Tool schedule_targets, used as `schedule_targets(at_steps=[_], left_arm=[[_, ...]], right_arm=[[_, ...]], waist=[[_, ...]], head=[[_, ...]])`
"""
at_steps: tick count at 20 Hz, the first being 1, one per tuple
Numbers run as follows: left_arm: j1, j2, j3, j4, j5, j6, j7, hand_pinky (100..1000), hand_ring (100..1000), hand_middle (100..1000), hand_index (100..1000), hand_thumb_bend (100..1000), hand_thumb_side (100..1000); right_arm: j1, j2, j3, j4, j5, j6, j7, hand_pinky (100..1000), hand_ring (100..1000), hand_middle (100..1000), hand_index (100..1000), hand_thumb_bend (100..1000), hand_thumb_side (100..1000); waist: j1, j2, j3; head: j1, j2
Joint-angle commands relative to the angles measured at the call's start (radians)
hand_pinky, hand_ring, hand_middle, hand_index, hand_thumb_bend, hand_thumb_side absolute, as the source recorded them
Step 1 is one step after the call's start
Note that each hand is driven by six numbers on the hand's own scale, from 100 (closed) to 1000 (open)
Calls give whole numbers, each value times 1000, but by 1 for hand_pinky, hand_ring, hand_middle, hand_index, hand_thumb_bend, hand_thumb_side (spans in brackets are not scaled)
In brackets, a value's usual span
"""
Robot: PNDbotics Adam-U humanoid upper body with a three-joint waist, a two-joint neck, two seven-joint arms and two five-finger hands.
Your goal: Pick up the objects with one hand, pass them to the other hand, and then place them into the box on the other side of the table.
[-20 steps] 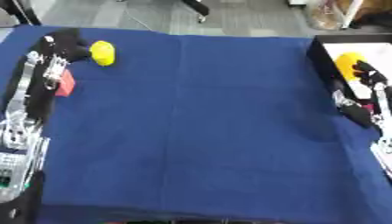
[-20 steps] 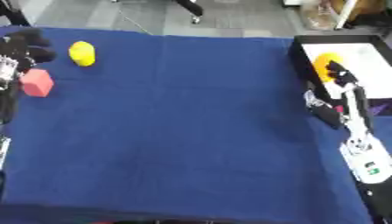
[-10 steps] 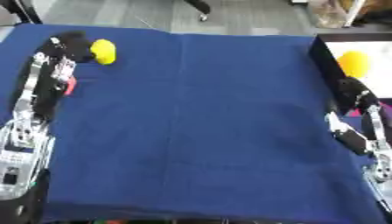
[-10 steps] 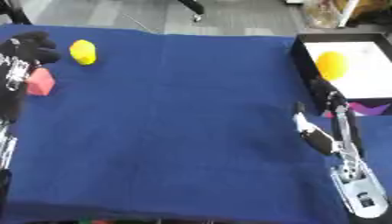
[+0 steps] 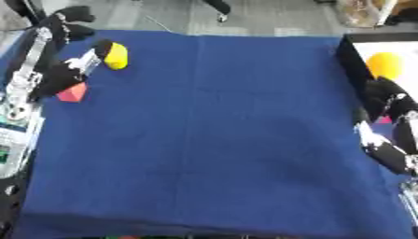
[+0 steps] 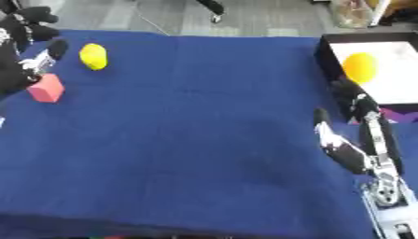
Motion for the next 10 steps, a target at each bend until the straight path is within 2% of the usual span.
schedule_targets(at_steps=[1, 3, 6, 10], left_arm=[[-55, 113, -54, 62, -54, -6, -52, 861, 778, 773, 897, 523, 479], [-94, 163, -98, 112, -85, -1, -83, 875, 797, 786, 909, 547, 446], [-151, 242, -172, 191, -133, 29, -131, 890, 815, 805, 924, 517, 366], [-208, 350, -253, 298, -200, 69, -198, 892, 814, 801, 922, 535, 337]], right_arm=[[0, -25, 0, -66, -4, 52, 14, 890, 851, 821, 925, 205, 402], [5, -28, 3, -84, -5, 79, 19, 890, 851, 821, 925, 203, 402], [12, -32, 8, -95, -4, 101, 25, 889, 850, 819, 924, 202, 400], [18, -30, 13, -97, -8, 108, 30, 889, 849, 818, 924, 200, 402]], waist=[[8, -21, 3], [15, -24, 5], [22, -29, 7], [24, -33, -5]], head=[[5, -2], [3, -2], [3, -2], [18, -2]])
